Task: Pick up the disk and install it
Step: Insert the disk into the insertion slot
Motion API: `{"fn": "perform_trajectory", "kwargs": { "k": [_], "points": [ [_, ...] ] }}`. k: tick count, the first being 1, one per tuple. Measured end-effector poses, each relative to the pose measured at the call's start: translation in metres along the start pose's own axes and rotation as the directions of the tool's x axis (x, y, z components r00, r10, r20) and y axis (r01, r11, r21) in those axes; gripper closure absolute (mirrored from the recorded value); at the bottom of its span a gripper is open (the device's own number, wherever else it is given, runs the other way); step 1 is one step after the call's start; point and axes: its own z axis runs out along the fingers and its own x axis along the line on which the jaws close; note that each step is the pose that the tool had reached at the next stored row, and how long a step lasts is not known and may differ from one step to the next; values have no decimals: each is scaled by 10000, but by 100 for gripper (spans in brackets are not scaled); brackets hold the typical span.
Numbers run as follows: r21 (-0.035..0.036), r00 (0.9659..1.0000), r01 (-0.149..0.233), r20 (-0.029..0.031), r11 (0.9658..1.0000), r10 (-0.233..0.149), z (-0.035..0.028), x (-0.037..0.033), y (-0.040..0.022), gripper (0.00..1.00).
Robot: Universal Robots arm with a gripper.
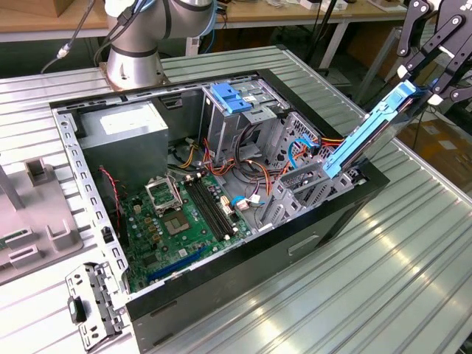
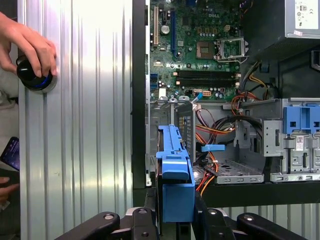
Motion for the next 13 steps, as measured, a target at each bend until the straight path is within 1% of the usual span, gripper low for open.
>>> {"fn": "perform_trajectory", "kwargs": {
  "k": [3,11,13],
  "points": [
    [0,10000,-1,1,10000,1,12,-8,1,63],
    [-11,10000,-3,3,10000,3,81,-12,-8,63],
    [-11,10000,-4,3,10000,4,94,-10,25,63]
  ]
}}
